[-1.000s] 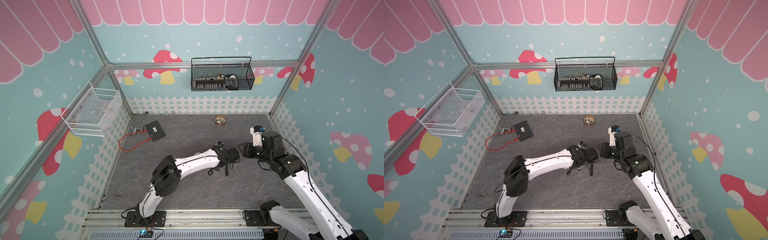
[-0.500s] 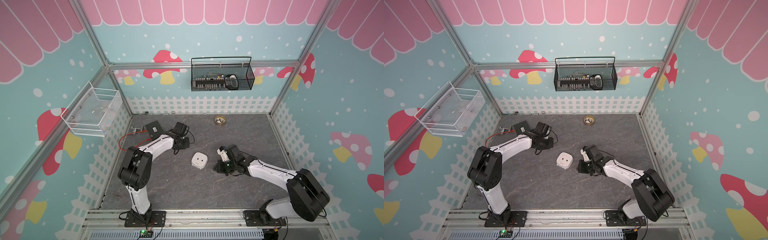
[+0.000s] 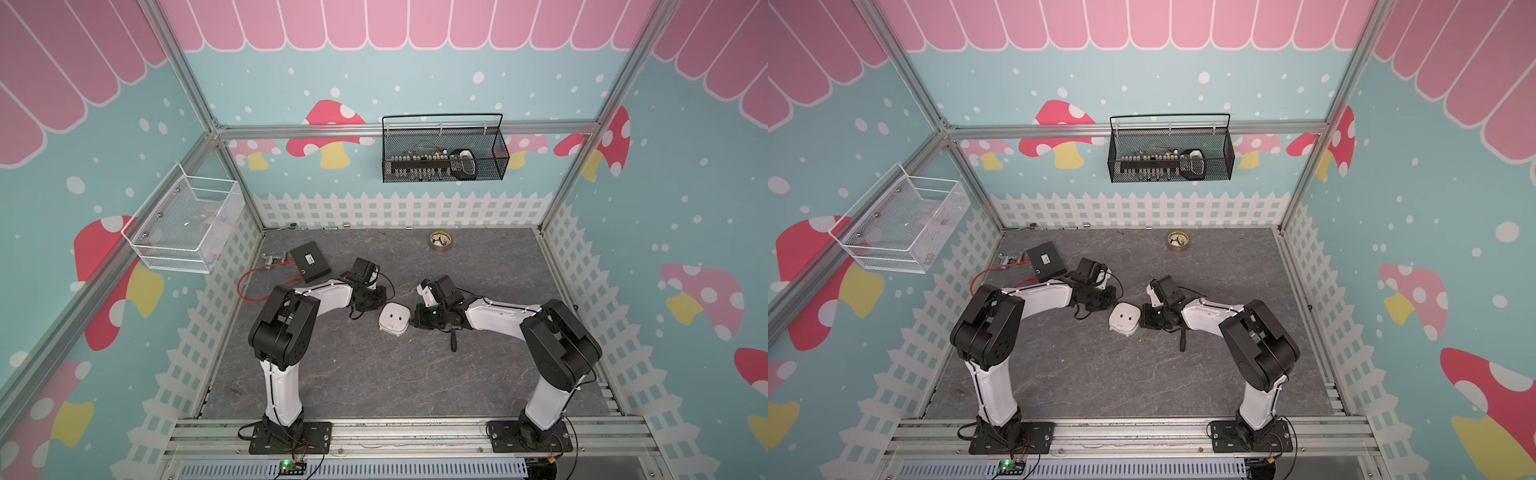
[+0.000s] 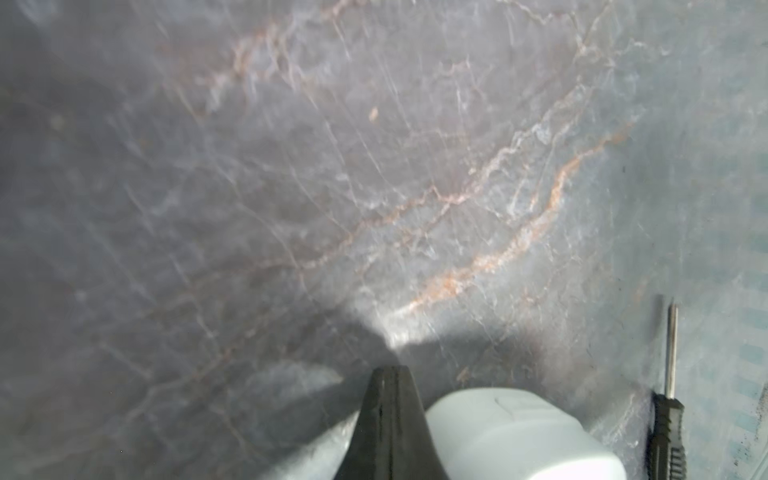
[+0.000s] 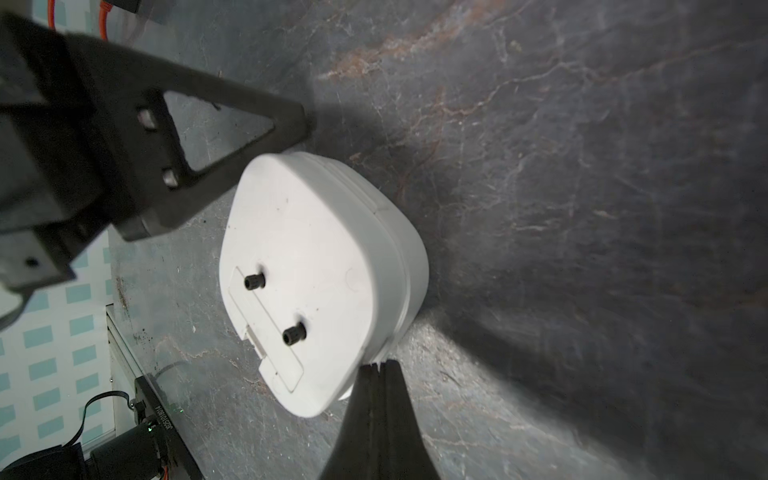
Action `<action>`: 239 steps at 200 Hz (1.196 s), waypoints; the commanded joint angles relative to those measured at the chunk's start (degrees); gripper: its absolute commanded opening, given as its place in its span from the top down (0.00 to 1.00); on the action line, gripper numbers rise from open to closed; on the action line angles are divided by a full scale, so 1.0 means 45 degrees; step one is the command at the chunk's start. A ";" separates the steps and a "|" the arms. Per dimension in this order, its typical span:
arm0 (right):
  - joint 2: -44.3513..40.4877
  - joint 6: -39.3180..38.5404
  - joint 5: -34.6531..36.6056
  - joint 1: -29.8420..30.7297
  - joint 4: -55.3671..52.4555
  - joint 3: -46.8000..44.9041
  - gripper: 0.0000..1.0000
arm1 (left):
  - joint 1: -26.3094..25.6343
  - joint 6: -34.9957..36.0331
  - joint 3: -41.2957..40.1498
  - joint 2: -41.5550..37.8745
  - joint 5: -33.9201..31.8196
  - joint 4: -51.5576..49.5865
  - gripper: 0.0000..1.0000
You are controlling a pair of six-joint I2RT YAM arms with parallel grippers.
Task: Remove the battery from the alarm
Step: Adjust the alarm at the center of the board.
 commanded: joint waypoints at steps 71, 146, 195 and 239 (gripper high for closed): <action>0.0496 -0.0706 0.0276 0.0061 -0.0646 0.1157 1.00 | -0.1339 -0.1602 -0.3374 -0.3023 -0.0665 0.0596 1.00; -0.4737 0.0685 0.1401 0.1812 -0.2835 -0.2860 1.00 | -0.1212 -0.1479 -0.2713 -0.2821 -0.0786 0.0583 1.00; -0.4078 0.1992 0.0968 0.3702 -0.1780 -0.3277 1.00 | -0.1295 -0.1469 -0.1765 -0.2325 -0.0363 0.0756 1.00; -0.2486 0.1931 0.0994 0.4001 -0.1060 -0.2343 1.00 | -0.1636 -0.1652 -0.1714 -0.1571 0.0211 0.1299 1.00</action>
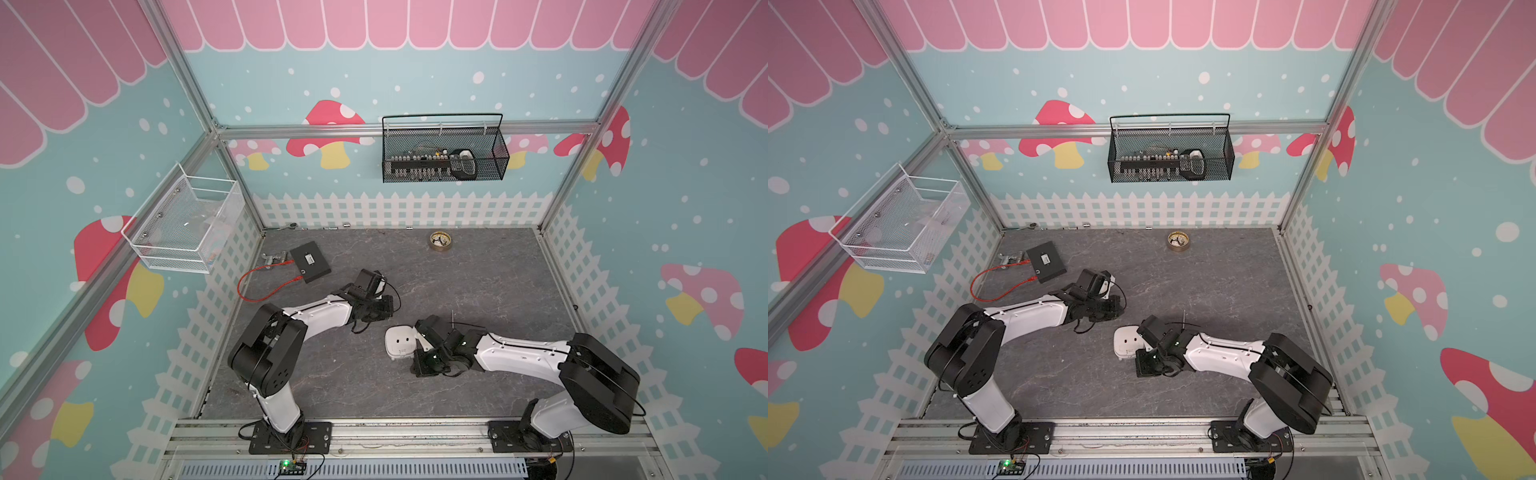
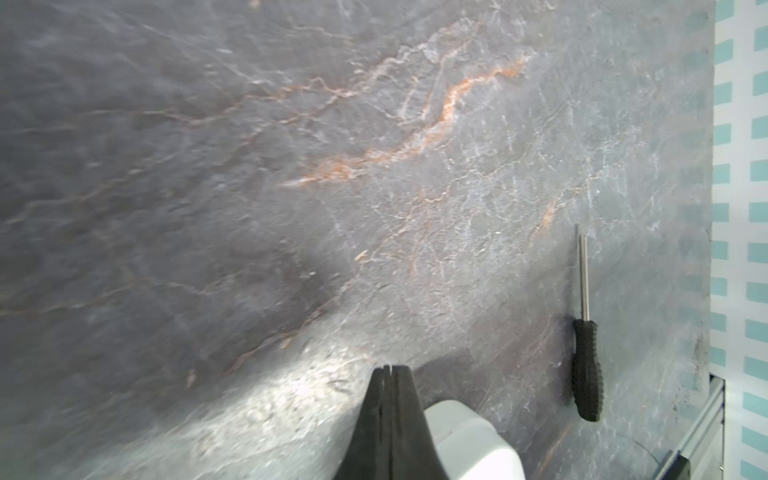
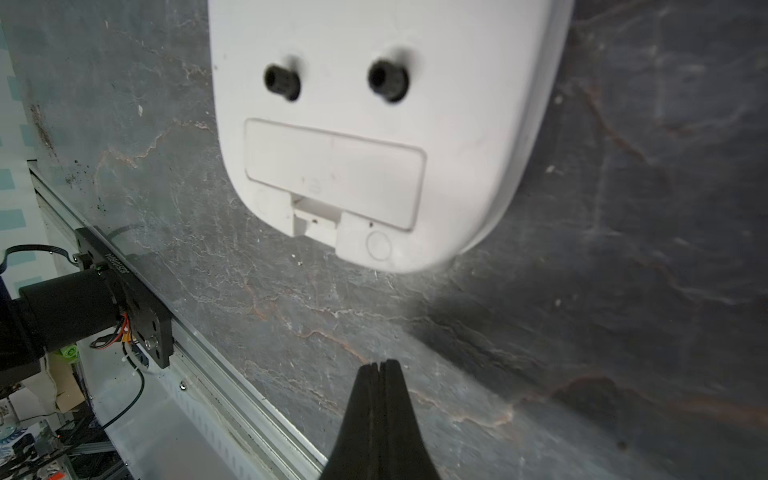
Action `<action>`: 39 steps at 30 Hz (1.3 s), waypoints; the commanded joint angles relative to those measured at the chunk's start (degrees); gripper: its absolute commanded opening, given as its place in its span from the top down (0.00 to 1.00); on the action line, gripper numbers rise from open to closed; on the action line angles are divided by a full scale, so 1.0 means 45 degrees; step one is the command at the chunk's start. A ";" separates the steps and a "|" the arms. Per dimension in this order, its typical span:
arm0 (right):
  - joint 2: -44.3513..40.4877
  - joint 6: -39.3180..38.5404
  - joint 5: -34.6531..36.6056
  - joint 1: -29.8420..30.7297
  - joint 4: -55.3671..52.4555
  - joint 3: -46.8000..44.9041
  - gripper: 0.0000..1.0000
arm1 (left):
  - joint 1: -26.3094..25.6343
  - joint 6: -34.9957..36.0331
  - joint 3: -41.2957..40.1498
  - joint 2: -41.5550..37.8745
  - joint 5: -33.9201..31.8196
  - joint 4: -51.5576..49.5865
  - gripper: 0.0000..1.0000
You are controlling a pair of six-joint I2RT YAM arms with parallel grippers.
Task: Remove the battery from the alarm
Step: Adjust the alarm at the center of the board.
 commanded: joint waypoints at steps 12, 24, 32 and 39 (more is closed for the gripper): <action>0.1857 -0.0227 0.1028 -0.0123 0.0294 0.1716 1.00 | -0.0396 -0.0475 -0.1131 0.0468 0.0708 0.1157 1.00; 0.1743 -0.1225 0.1942 -0.0937 -0.0860 0.2315 1.00 | -0.0399 -0.0471 -0.2088 -0.0534 0.0557 0.1059 1.00; 0.1927 -0.1806 0.2244 -0.1470 -0.1042 0.2718 1.00 | -0.0577 -0.0681 -0.2454 -0.0834 0.0592 0.1045 1.00; 0.2092 -0.2244 0.2370 -0.1975 -0.1192 0.3064 1.00 | -0.0636 -0.0896 -0.2893 -0.1428 0.0407 0.1040 0.93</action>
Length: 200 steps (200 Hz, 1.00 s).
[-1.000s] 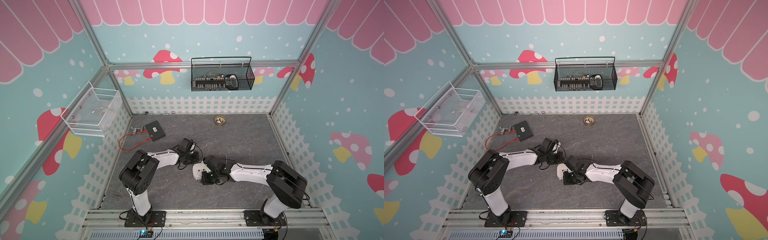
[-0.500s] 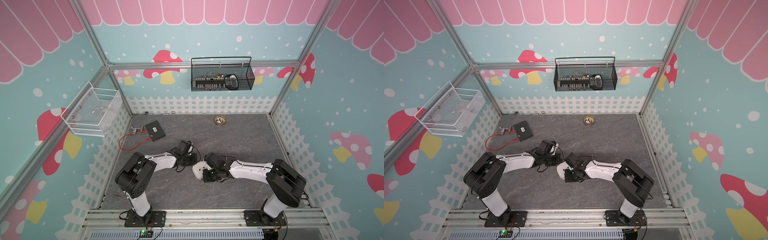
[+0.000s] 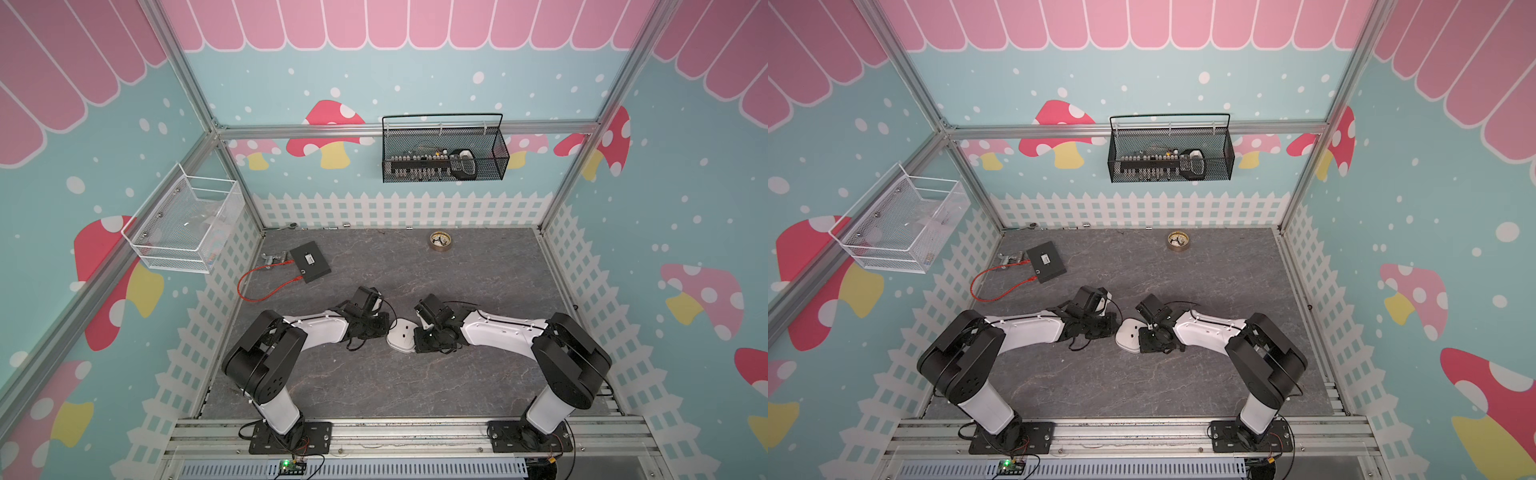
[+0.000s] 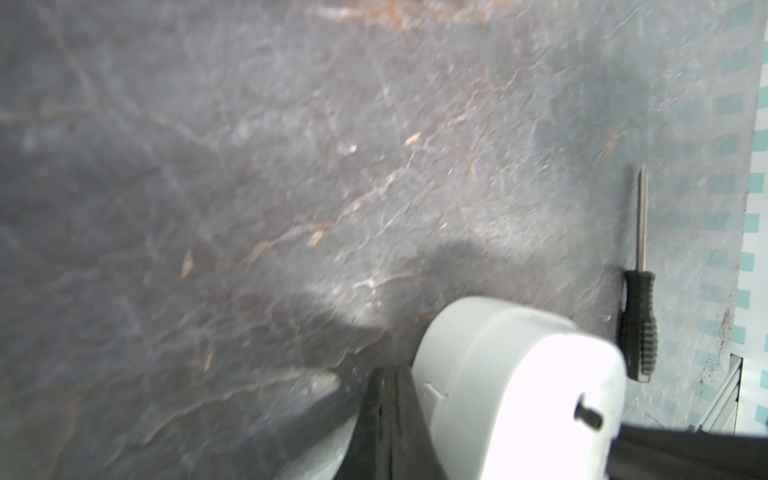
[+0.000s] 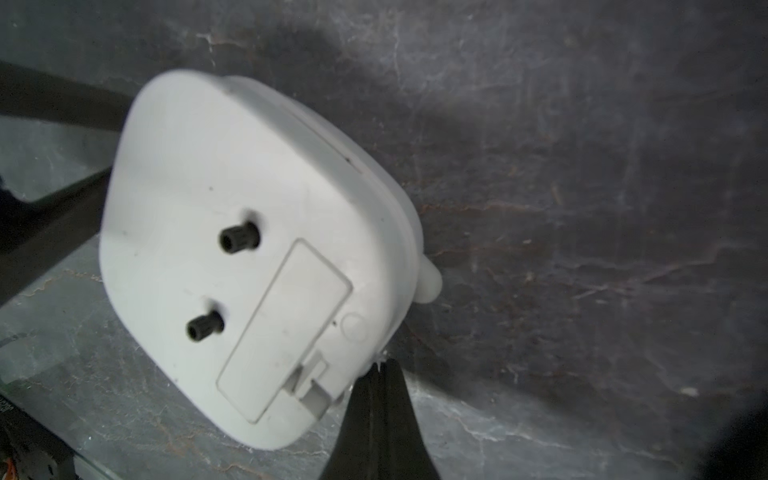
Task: Remove the battery from the alarm
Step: Adjust the alarm at the center of the board.
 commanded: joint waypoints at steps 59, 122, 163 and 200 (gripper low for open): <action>-0.0049 -0.0871 0.0654 -0.0667 0.0125 0.1108 1.00 | -0.0154 -0.0378 -0.0091 -0.1359 0.0126 -0.0635 0.61; -0.1940 -0.0600 0.1166 -0.0809 -0.0700 0.0506 0.91 | 0.0494 -0.0123 0.0548 -0.1967 0.0242 -0.1274 0.48; -0.2070 -0.0483 0.1192 -0.0829 -0.0671 0.0286 0.92 | 0.0427 -0.0484 0.0421 -0.1853 0.0741 -0.0771 0.48; -0.2550 -0.0796 0.1606 -0.1468 -0.1039 0.0438 0.89 | 0.0062 -0.1760 -0.0019 -0.1431 0.2131 0.0808 0.46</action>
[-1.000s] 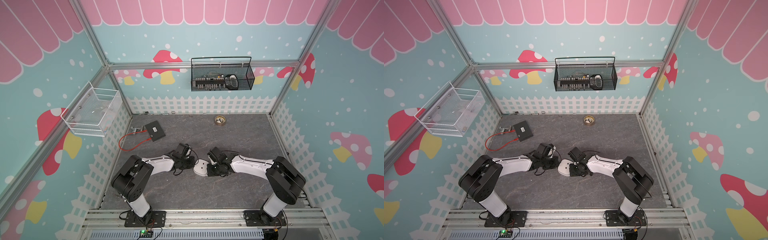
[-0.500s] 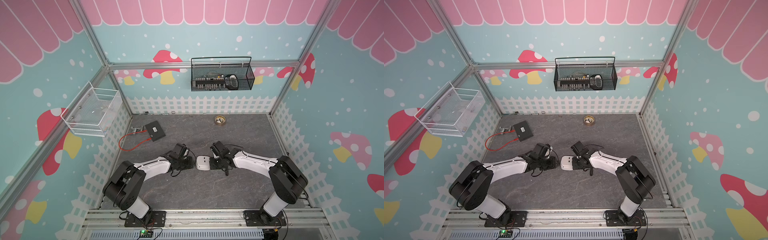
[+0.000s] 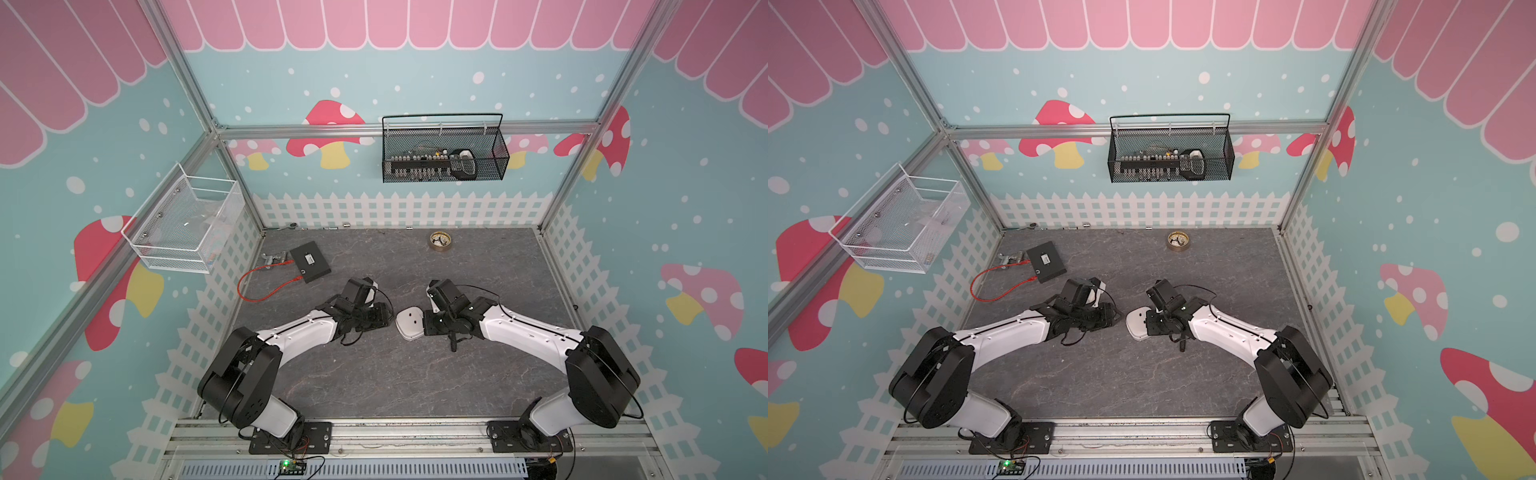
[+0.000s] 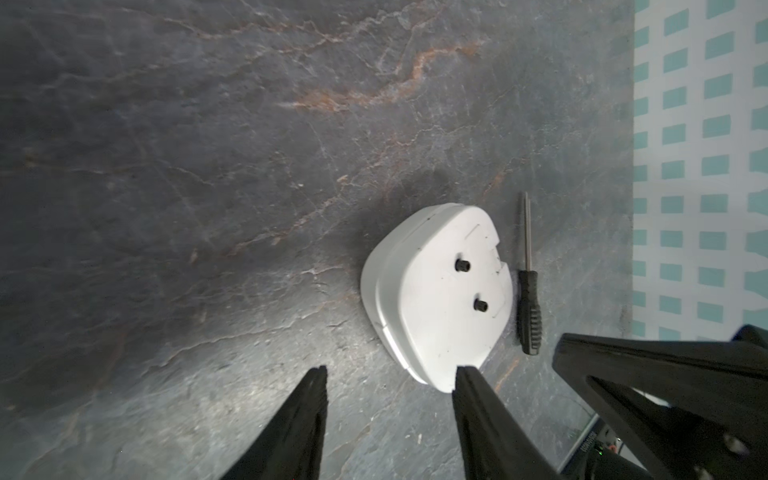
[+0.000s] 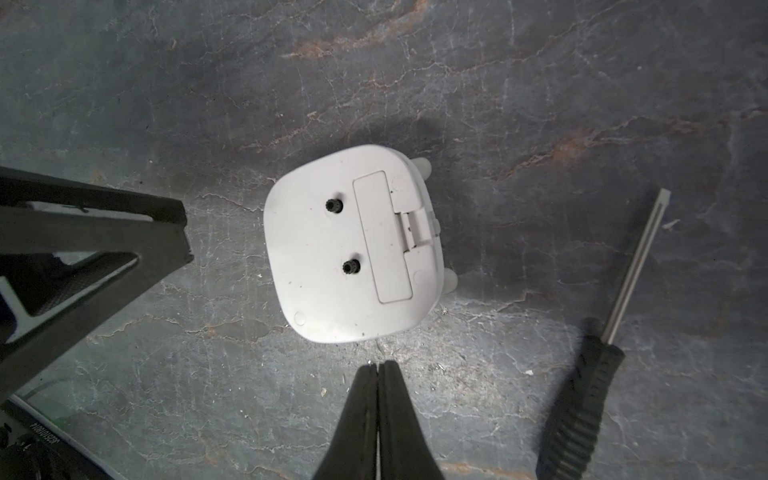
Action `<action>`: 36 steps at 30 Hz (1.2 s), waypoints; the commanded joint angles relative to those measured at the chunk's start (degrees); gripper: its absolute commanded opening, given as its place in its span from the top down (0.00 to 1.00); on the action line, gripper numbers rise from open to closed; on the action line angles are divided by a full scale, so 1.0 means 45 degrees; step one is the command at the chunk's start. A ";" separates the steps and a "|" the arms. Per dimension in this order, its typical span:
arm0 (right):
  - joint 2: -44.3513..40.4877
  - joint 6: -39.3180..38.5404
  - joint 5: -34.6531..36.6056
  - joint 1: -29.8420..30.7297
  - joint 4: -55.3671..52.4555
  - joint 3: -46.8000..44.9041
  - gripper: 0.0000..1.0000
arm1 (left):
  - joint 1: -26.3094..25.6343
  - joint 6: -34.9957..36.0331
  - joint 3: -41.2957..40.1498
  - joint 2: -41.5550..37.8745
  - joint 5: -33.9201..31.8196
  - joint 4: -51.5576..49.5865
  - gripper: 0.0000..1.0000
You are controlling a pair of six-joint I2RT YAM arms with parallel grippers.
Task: Remove the battery from the alarm
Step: Adjust the alarm at the center of the board.
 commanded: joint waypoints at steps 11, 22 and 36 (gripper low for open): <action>0.2201 -0.2234 0.0742 -0.2449 -0.0379 0.2318 1.00 | -0.0468 -0.1849 -0.1815 0.0237 0.1081 0.2120 0.49; 0.3821 -0.2191 -0.0759 -0.2101 0.0627 0.2226 1.00 | -0.0506 -0.2450 -0.1313 0.0802 0.1807 0.3208 0.45; 0.2591 -0.1239 -0.1171 -0.0946 0.1043 0.0901 1.00 | -0.0625 -0.2542 -0.0849 0.1888 0.1956 0.3754 0.46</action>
